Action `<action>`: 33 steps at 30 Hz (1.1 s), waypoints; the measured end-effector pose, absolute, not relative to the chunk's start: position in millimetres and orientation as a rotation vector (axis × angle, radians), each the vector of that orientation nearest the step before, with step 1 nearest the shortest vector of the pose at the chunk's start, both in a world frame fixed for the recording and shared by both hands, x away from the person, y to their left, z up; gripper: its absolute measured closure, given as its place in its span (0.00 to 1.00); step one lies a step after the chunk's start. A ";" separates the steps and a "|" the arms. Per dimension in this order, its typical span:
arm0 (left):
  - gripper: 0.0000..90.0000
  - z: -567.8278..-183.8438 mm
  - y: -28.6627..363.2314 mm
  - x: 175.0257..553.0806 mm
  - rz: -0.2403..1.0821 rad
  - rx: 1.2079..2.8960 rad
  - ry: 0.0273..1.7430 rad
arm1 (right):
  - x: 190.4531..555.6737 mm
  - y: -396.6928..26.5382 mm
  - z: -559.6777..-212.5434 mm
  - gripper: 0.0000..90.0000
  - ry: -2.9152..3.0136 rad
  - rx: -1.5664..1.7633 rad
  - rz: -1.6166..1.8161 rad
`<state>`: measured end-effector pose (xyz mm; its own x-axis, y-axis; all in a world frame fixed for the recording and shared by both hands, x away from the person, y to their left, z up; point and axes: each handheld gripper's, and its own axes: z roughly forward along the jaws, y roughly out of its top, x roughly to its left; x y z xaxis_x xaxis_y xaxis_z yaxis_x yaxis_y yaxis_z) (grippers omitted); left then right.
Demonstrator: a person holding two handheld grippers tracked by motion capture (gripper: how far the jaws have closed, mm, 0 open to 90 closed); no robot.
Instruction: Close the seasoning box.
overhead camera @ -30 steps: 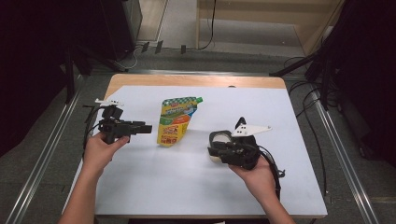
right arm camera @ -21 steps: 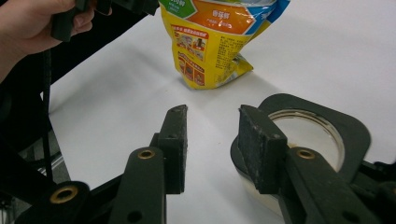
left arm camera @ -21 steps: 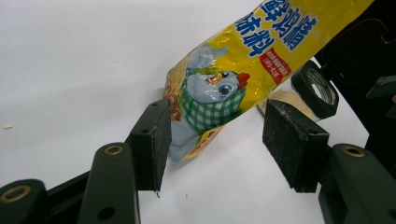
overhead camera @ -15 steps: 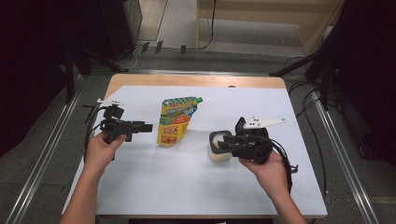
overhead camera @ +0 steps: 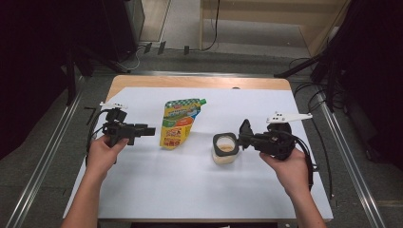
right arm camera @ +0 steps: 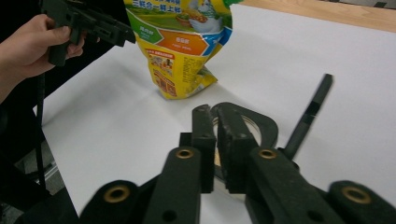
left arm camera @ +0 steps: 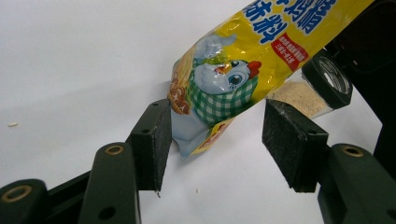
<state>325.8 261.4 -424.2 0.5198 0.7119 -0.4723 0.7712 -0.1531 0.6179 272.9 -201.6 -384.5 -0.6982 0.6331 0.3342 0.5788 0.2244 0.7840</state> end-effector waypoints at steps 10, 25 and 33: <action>0.48 -424.3 262.0 324.1 -0.078 1.899 1.218 | 278.9 -229.8 -379.6 1.00 2.341 1.266 1.487; 0.48 -425.3 262.4 323.8 -0.073 1.908 1.222 | 289.5 -230.3 -403.0 1.00 2.334 1.331 1.453; 0.48 -425.3 261.0 323.6 -0.071 1.910 1.218 | 292.8 -220.7 -415.9 1.00 2.369 1.339 1.436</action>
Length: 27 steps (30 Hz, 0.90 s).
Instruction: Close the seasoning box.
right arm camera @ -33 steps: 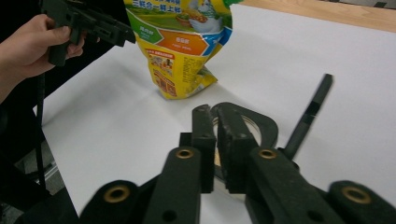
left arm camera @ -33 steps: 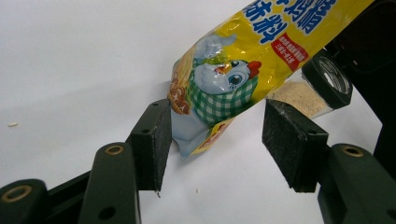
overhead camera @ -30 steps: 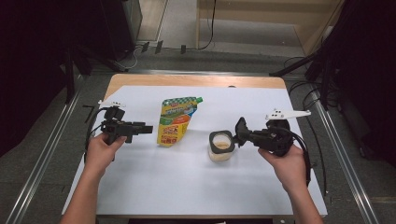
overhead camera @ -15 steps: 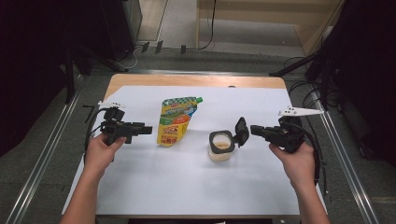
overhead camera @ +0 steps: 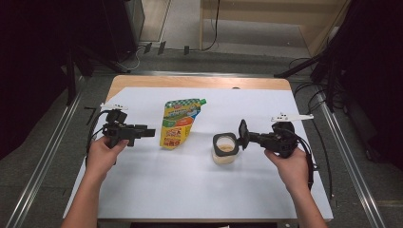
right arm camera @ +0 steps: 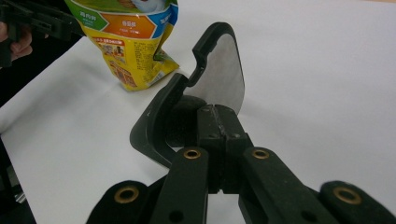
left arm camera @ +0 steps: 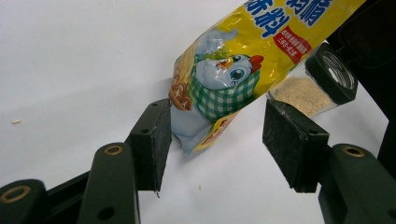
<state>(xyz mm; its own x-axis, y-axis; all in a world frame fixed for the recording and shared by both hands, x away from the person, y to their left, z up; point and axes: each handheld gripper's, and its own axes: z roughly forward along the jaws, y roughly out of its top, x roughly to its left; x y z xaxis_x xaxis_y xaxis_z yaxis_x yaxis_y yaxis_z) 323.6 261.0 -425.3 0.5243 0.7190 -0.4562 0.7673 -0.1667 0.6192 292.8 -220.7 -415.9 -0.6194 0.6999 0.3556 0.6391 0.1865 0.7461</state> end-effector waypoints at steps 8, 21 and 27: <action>0.48 -424.7 261.0 323.8 -0.068 1.907 1.215 | 295.1 -211.2 -424.1 1.00 2.385 1.341 1.451; 0.48 -426.5 258.1 326.6 -0.094 1.903 1.210 | 291.5 -198.1 -421.9 1.00 2.385 1.303 1.464; 0.48 -428.0 258.4 328.0 -0.102 1.907 1.215 | 289.7 -188.0 -423.0 1.00 2.418 1.275 1.457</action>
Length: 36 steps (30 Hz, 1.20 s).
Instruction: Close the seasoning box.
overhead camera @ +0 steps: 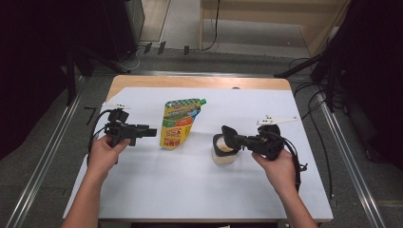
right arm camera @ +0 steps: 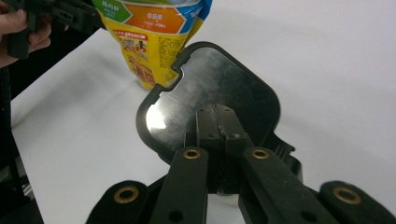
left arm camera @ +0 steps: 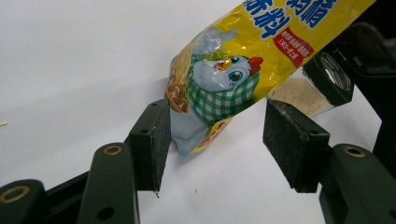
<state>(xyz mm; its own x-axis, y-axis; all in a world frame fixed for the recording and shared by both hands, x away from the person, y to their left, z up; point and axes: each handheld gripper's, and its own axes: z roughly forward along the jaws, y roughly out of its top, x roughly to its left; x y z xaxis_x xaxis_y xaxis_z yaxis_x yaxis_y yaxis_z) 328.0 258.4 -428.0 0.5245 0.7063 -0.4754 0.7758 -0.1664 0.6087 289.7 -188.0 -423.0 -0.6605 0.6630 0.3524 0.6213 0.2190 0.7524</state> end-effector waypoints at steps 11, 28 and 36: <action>0.47 -429.3 255.2 328.1 -0.104 1.923 1.213 | 286.2 -166.8 -432.0 1.00 2.502 1.219 1.410; 0.47 -431.5 254.2 327.6 -0.103 1.943 1.212 | 285.5 -170.5 -428.8 0.98 2.490 1.199 1.408; 0.46 -431.8 253.8 328.0 -0.103 1.940 1.219 | 287.4 -189.0 -426.5 0.91 2.435 1.236 1.412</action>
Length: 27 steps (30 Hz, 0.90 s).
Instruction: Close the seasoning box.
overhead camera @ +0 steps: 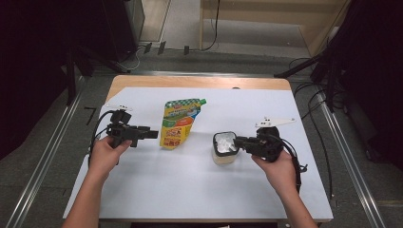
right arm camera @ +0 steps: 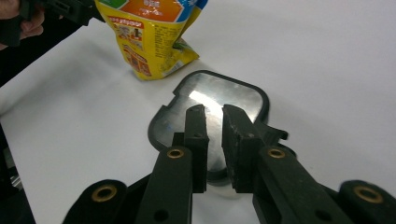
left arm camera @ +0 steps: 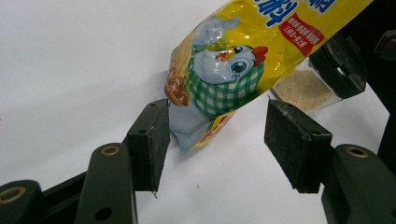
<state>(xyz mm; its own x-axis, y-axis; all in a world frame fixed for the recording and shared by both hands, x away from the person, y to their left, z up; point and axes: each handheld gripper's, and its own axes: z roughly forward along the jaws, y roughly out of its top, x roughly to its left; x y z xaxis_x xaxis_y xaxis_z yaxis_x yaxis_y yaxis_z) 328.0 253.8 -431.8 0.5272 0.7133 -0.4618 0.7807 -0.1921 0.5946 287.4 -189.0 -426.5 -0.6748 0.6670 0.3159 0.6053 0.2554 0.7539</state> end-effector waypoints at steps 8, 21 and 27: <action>0.45 -432.2 252.8 328.0 -0.104 1.944 1.221 | 288.6 -209.0 -427.5 0.82 2.377 1.277 1.388; 0.45 -433.8 251.2 328.9 -0.103 1.958 1.218 | 294.8 -240.3 -436.1 0.70 2.299 1.343 1.336; 0.45 -435.7 248.8 329.4 -0.102 1.974 1.216 | 298.9 -249.3 -449.2 0.62 2.274 1.367 1.261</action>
<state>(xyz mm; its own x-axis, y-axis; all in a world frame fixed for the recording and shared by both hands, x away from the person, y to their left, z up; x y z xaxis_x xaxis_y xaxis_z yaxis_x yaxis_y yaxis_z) 329.4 248.8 -435.7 0.5350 0.7172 -0.4465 0.7816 -0.2196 0.5838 298.9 -249.3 -449.2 -0.5510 0.7997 0.2386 0.6259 0.2069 0.7520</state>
